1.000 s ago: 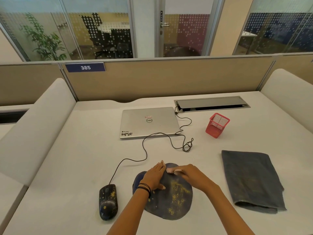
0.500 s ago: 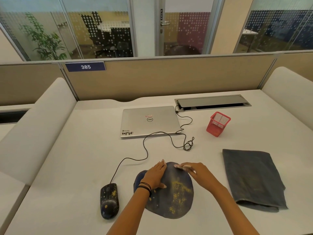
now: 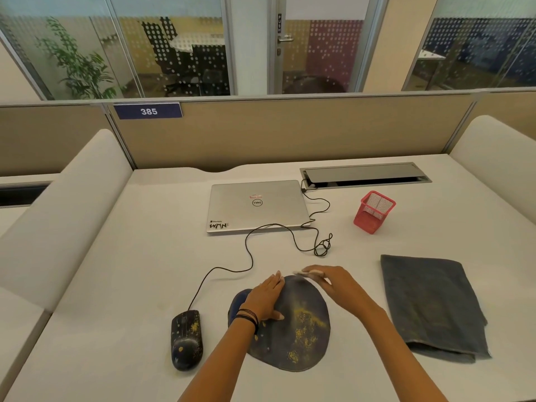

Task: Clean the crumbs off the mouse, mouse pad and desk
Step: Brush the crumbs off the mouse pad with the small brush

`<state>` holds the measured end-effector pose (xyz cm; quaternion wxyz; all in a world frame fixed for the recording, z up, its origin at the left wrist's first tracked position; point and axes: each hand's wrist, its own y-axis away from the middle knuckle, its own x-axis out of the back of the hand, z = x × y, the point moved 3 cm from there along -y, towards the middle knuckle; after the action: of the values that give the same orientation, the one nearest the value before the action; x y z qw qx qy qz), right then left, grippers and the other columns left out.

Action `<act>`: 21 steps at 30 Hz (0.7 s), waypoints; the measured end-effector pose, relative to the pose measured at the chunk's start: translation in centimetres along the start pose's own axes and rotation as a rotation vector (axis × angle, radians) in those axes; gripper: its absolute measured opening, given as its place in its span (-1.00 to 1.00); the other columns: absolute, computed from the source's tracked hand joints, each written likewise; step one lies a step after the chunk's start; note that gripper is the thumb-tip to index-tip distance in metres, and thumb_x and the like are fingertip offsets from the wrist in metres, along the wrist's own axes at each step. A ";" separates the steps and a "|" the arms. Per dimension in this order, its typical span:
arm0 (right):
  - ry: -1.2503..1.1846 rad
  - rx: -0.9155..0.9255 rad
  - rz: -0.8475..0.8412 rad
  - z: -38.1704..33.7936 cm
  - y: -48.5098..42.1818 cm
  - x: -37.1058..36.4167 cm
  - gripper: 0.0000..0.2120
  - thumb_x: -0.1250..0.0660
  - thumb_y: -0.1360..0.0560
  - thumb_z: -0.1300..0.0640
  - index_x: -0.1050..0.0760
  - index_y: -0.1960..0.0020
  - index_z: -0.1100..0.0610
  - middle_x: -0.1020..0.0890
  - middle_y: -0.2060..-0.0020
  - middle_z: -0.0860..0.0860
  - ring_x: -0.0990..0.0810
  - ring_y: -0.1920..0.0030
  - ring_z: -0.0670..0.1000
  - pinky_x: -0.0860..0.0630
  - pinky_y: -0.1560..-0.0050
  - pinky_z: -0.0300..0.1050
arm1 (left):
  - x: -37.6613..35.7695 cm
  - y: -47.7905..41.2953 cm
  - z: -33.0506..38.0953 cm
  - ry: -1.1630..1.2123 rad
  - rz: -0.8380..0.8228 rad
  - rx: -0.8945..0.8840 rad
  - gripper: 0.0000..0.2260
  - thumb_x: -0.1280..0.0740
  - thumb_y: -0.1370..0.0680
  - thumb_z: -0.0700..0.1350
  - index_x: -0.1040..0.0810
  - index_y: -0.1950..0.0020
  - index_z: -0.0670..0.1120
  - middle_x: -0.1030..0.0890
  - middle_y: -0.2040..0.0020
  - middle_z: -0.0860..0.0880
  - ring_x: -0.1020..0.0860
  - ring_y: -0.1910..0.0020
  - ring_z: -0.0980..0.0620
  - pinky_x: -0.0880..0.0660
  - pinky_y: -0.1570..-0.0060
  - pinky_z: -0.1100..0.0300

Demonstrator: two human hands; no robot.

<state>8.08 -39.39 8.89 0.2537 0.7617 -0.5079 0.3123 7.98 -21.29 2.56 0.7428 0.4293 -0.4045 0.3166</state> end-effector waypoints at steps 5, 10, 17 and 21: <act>0.037 0.025 -0.076 -0.2 0.1 -2.3 -0.73 -0.18 -0.60 0.10 -0.53 -0.25 0.01 -0.61 -0.19 -0.04 -0.57 -0.20 -0.04 -0.44 -0.27 -0.20 | -0.1 0.0 0.0 0.009 -0.003 0.006 -0.19 -0.36 -0.51 -0.01 0.10 -0.56 -0.13 0.15 -0.58 -0.09 0.04 -0.56 -0.07 -0.04 -0.52 0.10; 0.027 0.058 -0.145 0.1 1.6 -3.1 -0.73 -0.22 -0.58 0.08 -0.53 -0.26 -0.01 -0.60 -0.20 -0.10 -0.55 -0.21 -0.12 -0.42 -0.23 -0.37 | -0.2 -0.1 -0.1 -0.003 -0.007 0.007 -0.18 -0.37 -0.51 -0.01 0.11 -0.56 -0.14 0.16 -0.57 -0.10 0.06 -0.56 -0.07 -0.02 -0.52 0.10; 0.009 0.035 -0.145 0.3 2.3 -1.6 -0.77 -0.20 -0.58 0.04 -0.56 -0.17 -0.09 -0.65 -0.11 -0.06 -0.60 -0.09 -0.03 -0.49 -0.15 -0.24 | -0.3 -0.1 -0.3 -0.024 -0.006 0.011 -0.17 -0.36 -0.51 0.01 0.12 -0.55 -0.15 0.16 -0.57 -0.12 0.08 -0.56 -0.08 -0.01 -0.53 0.09; 0.019 -0.026 -0.056 1.3 3.2 -1.7 -0.75 -0.19 -0.59 0.08 -0.54 -0.21 -0.06 -0.62 -0.16 -0.05 -0.57 -0.15 -0.03 -0.36 -0.07 -0.50 | -0.9 -0.1 0.2 -0.031 -0.033 -0.005 -0.18 -0.36 -0.51 0.01 0.12 -0.56 -0.15 0.16 -0.57 -0.11 0.07 -0.56 -0.08 -0.03 -0.53 0.08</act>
<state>4.83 -40.37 6.99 0.2770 0.7693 -0.4878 0.3057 7.63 -21.61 1.79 0.7428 0.4390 -0.4094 0.2967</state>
